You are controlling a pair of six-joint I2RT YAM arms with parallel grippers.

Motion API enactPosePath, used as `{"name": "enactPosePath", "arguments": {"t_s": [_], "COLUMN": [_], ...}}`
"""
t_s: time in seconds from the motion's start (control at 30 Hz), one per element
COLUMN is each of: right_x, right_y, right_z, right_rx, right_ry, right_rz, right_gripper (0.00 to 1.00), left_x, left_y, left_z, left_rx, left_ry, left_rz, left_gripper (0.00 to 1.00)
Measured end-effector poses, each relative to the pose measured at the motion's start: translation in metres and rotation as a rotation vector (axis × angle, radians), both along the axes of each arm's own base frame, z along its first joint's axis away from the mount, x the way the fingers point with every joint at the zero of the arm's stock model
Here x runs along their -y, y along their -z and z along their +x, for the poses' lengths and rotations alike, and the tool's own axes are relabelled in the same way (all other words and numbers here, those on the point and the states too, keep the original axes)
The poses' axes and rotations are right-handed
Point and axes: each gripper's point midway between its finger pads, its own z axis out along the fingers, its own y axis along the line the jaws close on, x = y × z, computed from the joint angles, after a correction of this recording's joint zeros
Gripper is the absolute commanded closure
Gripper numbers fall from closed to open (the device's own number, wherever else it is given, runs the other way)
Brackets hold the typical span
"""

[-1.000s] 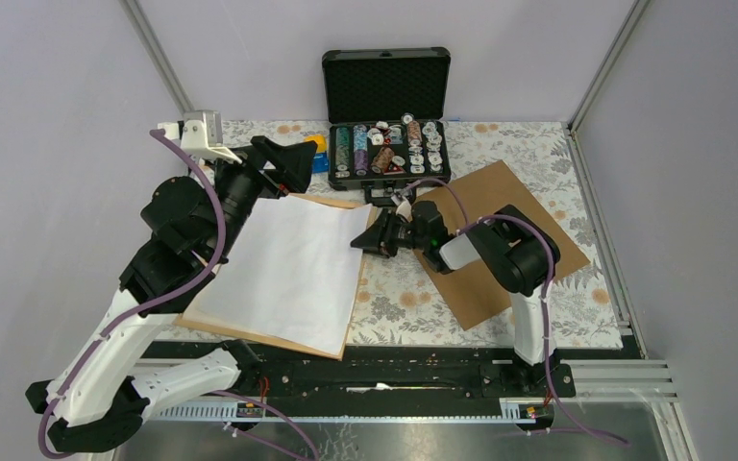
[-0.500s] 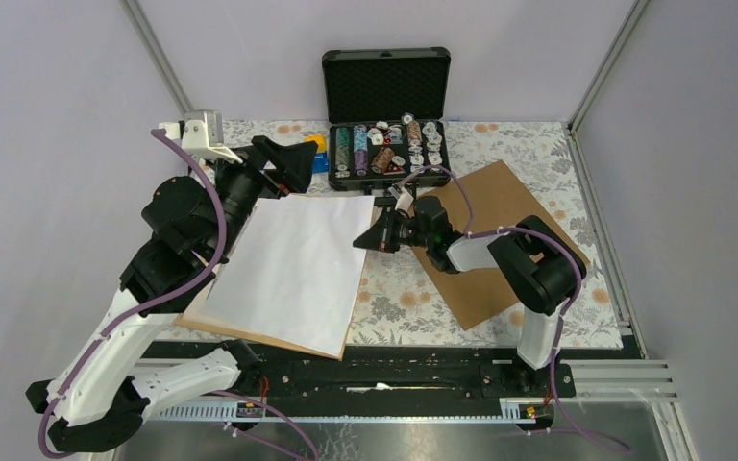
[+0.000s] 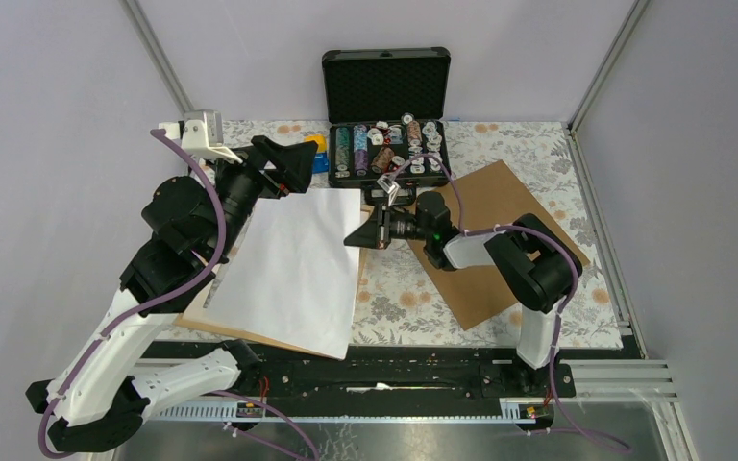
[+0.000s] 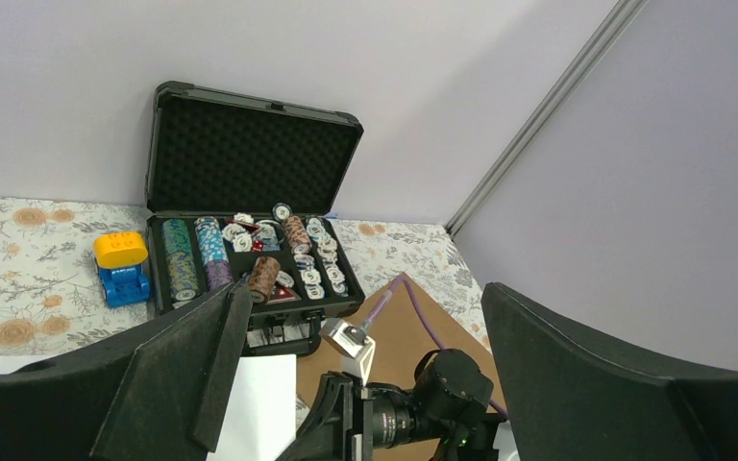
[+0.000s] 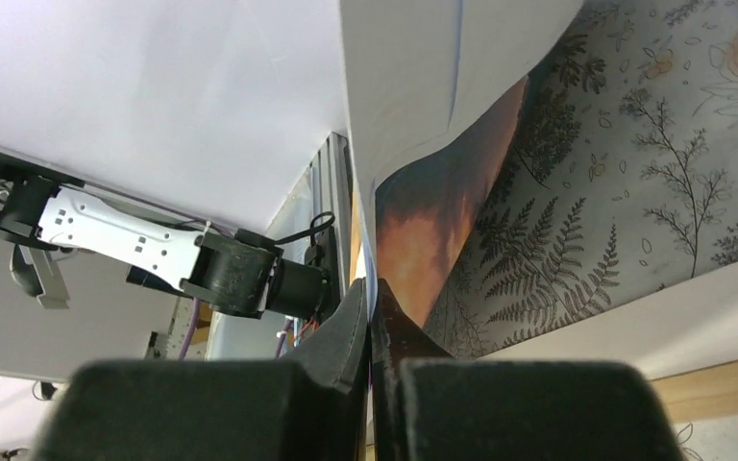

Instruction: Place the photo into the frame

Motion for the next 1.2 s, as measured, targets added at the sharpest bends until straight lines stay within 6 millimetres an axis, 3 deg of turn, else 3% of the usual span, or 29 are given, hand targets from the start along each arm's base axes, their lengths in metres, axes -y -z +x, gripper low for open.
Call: {"name": "enactPosePath", "arguments": {"t_s": [0.03,0.07,0.13,0.33,0.57,0.67,0.8,0.93,1.07,1.2], "right_x": [-0.001,-0.003,-0.005,-0.001,-0.017,-0.026,-0.038,-0.037,-0.035,-0.036], "right_y": [-0.001,-0.002,0.003,0.032,0.083,0.085,0.074,0.072,0.075,0.054], "right_z": [0.001,0.002,0.01,0.029,0.037,0.04,0.047,0.048,0.038,0.03], "right_rx": [0.01,0.016,-0.005,-0.183,-0.345,-0.322,-0.261,-0.237,-0.209,-0.121], "right_ry": [-0.004,-0.003,0.045,0.27,0.411,0.472,0.517,0.52,0.477,0.408], "right_rz": [-0.001,-0.007,-0.054,-0.188,-0.262,-0.296,-0.289,-0.277,-0.272,-0.196], "right_gripper": [0.91,0.75,0.59,0.53,0.5,0.55,0.81,1.0,1.0,1.0], "left_x": [0.0,0.0,0.0,0.002,0.003,0.003,0.0,-0.003,-0.003,-0.003], "left_y": [0.0,0.0,0.0,0.001,0.003,0.003,0.001,0.001,0.002,0.001], "left_z": [0.0,0.0,0.0,0.002,0.003,0.002,0.0,-0.002,-0.002,-0.002], "left_rx": [0.0,0.0,0.0,-0.003,-0.007,-0.007,-0.002,-0.001,-0.003,-0.003], "left_ry": [0.0,0.0,0.0,0.0,0.003,0.002,-0.002,-0.003,-0.003,-0.002], "left_rz": [0.0,0.0,0.001,0.003,0.008,0.008,0.002,0.003,0.007,0.007], "left_gripper": [0.01,0.01,0.01,0.01,0.01,0.01,0.01,0.01,0.01,0.01]}}
